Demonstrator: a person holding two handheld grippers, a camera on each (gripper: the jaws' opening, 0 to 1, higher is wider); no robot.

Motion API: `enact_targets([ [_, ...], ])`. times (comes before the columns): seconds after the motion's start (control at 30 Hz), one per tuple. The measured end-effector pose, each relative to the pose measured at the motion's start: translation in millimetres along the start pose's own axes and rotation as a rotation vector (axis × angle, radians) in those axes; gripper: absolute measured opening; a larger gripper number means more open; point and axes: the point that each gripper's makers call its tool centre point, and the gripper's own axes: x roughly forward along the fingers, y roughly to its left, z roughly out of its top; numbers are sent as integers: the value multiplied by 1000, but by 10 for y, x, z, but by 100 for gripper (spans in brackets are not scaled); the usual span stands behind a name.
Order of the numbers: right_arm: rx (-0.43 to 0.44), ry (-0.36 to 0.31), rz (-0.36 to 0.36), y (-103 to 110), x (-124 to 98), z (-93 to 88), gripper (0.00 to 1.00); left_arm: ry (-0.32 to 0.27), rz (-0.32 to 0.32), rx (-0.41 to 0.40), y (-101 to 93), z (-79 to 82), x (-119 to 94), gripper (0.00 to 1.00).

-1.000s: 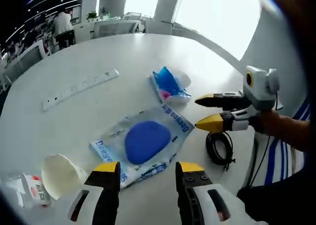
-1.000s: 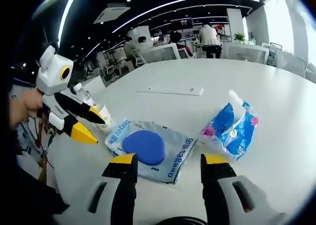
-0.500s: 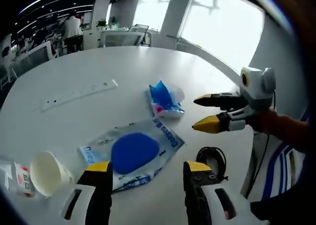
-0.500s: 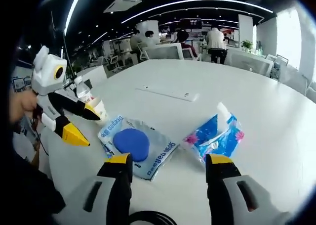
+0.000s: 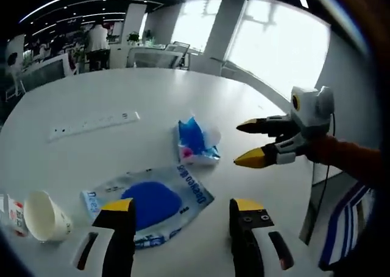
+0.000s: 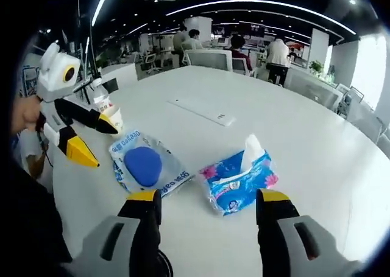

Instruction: Arrange the tabletop items into an orderly group along one side of the table until the central work area is clear of visible clutter.

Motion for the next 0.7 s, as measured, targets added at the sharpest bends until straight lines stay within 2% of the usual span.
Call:
enact_targets([
  [0.23, -21, 18, -4, -167, 49, -24, 59, -8, 0, 3, -137, -5, 128, 61],
  [0.47, -33, 36, -1, -326, 139, -25, 58, -14, -5, -50, -251, 8, 232, 58],
  [0.7, -73, 52, 9, -466, 201, -15, 57, -49, -9, -107, -385, 75, 360, 58],
])
